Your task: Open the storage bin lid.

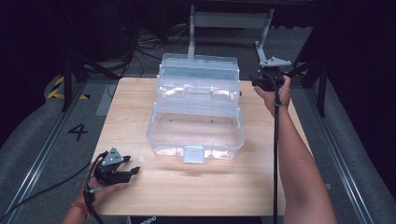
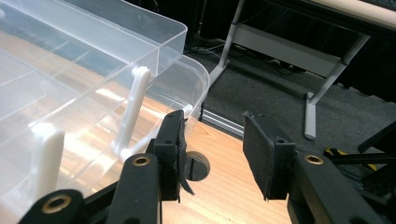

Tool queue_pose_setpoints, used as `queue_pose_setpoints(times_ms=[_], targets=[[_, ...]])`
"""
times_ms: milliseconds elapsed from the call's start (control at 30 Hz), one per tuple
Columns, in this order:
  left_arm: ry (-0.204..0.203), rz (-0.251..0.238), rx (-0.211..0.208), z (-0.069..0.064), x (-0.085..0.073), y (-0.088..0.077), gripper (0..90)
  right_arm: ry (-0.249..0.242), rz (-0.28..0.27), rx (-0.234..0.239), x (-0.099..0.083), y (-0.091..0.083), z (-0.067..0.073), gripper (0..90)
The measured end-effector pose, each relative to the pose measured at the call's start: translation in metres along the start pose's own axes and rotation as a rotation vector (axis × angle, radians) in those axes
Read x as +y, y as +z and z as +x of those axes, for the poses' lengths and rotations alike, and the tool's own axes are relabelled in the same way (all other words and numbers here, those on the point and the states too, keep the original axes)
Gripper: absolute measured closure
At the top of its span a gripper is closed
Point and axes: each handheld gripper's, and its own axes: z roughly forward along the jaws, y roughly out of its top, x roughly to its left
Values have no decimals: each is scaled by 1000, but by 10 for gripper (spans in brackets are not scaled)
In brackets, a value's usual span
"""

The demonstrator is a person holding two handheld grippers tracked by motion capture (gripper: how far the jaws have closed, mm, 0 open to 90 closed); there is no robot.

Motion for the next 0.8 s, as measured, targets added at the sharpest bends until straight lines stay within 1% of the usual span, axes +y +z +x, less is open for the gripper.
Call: queue_pose_setpoints(times_ms=[67, 133, 167, 233, 267, 333, 367, 433, 567, 600, 633, 667, 733, 800], targets=[[-1, 0, 4, 0, 0, 0, 389, -3, -2, 0, -1, -6, 0, 590], [-3, 1, 11, -1, 0, 0, 384, -18, -4, 4, -3, -12, 1, 580], [-3, 0, 13, -1, 0, 0, 384, -12, 6, 14, -3, -14, 2, 578], [0, 2, 16, -1, 0, 0, 384, -35, 4, 15, -5, -19, 4, 584], [-6, 1, 17, -1, 0, 0, 381, -40, 1, 19, -7, -22, 4, 584], [-17, 0, 12, -1, 0, 0, 374, -40, 3, 26, -10, -24, 5, 580], [-12, 3, 16, -1, 0, 0, 371, -41, 16, 27, -11, -25, 5, 570], [2, 4, 23, 0, 1, 0, 365, -40, 11, 37, -15, -29, 4, 568], [0, 4, 19, 0, 1, 1, 360, -50, 7, 58, -21, -35, 5, 552], [0, 4, 20, 0, 1, 1, 360, -40, 14, 75, -22, -36, 5, 541], [0, 4, 20, 0, 1, 1, 361, -32, 14, 83, -23, -37, 5, 541], [-2, 3, 18, 0, 1, 1, 361, -38, 3, 83, -25, -40, 6, 539], [-2, 3, 18, 0, 1, 1, 360, -61, 9, 83, -27, -43, 7, 530], [-2, 4, 18, 0, 1, 1, 360, -67, 12, 88, -30, -44, 8, 519]])
